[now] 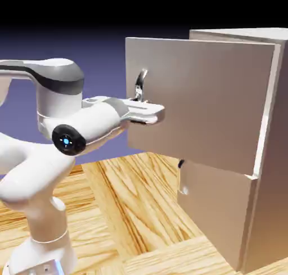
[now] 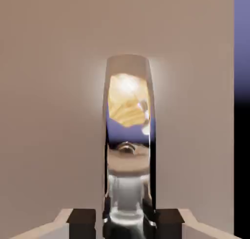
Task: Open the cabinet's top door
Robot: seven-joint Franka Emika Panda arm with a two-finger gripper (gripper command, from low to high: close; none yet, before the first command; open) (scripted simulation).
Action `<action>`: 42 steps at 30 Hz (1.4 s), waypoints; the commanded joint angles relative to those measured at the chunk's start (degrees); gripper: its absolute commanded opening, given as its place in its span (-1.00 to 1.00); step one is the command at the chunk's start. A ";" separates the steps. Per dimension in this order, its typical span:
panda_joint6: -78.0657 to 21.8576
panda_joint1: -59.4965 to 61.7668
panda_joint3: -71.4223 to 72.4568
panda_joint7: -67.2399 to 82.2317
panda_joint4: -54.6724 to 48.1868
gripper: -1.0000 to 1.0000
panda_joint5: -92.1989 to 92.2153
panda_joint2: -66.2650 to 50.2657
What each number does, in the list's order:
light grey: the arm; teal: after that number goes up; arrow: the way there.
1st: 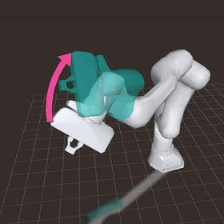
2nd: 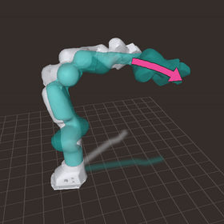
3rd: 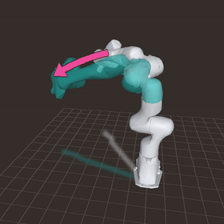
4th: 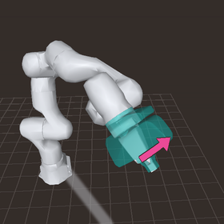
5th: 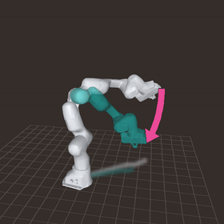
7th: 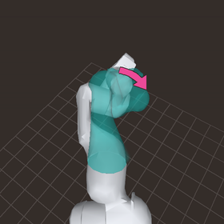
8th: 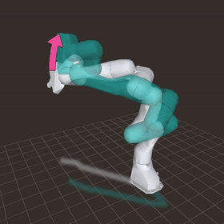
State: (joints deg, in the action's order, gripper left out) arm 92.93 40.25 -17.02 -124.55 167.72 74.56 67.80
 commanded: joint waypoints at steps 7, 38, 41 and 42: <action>-13.20 -5.27 -14.40 5.60 -10.59 -1.00 -13.52 -13.71; -54.14 -61.80 -74.28 25.11 -55.72 -1.00 -31.37 -51.36; -53.71 -68.03 -78.43 22.78 -58.10 -1.00 -32.77 -47.77; -53.64 -70.11 -79.70 21.92 -59.08 -1.00 -33.30 -46.42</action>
State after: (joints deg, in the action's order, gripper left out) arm 39.33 -29.87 -96.81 -102.66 108.67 41.33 21.37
